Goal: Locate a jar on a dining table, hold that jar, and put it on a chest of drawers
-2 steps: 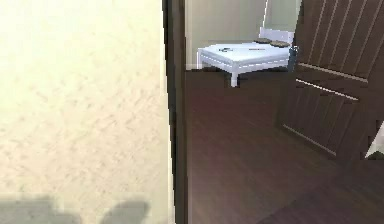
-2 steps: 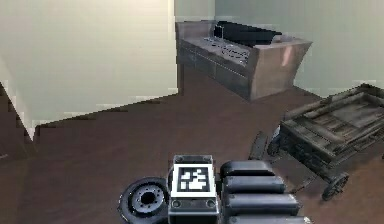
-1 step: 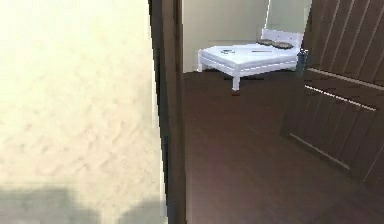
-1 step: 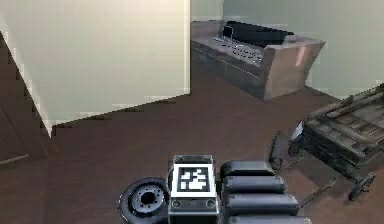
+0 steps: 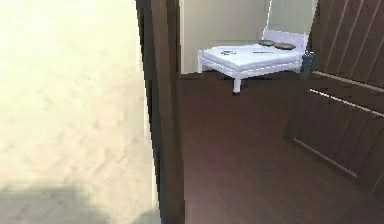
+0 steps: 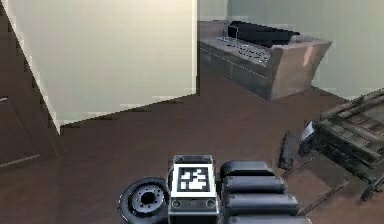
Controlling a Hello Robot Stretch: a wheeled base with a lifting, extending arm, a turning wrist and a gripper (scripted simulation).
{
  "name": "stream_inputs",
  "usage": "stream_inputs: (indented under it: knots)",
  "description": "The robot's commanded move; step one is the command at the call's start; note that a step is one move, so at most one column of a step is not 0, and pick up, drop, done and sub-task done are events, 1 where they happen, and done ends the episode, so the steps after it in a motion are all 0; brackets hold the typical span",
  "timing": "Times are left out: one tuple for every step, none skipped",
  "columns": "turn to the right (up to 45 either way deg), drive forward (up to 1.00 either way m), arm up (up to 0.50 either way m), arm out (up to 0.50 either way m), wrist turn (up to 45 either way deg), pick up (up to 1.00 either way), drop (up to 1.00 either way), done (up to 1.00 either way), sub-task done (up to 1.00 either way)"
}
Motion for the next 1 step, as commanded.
stream_inputs:
  knots:
    - [45.0,0.00,0.00,0.00,0.0,0.00,0.00,0.00,0.00]
